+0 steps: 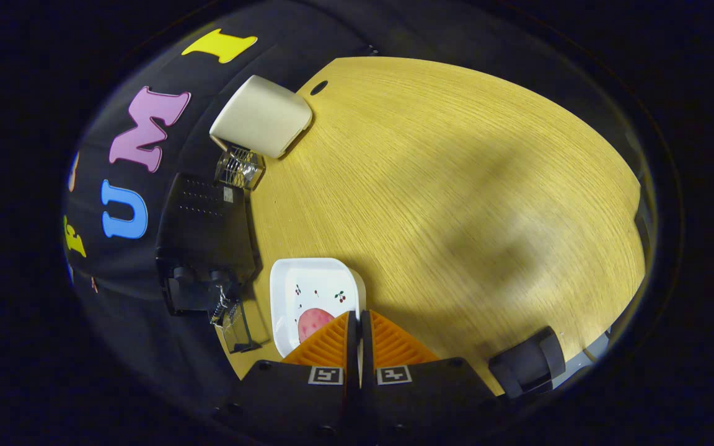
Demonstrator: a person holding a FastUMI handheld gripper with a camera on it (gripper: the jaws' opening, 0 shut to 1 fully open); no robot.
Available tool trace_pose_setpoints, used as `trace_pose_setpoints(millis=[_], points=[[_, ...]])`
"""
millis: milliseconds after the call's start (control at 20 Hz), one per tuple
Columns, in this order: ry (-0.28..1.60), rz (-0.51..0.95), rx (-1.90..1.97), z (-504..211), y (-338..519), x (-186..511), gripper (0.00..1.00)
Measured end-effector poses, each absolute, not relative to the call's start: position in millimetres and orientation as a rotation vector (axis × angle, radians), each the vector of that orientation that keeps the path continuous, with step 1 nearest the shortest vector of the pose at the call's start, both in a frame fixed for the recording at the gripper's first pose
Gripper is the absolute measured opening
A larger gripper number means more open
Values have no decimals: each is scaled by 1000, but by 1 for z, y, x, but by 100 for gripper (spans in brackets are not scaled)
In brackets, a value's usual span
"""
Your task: Open the toaster oven, put the food inside, and close the toaster oven door.
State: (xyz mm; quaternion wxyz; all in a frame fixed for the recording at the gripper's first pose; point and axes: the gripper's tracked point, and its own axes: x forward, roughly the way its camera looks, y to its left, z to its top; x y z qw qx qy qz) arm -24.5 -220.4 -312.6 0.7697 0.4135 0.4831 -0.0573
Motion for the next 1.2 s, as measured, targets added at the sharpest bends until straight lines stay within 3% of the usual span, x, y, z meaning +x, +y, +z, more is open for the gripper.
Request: trace_pose_setpoints(millis=[600, 1200], points=[[892, -215, 1044, -253, -169, -57, 5], [845, -82, 1082, -214, -48, -42, 5]])
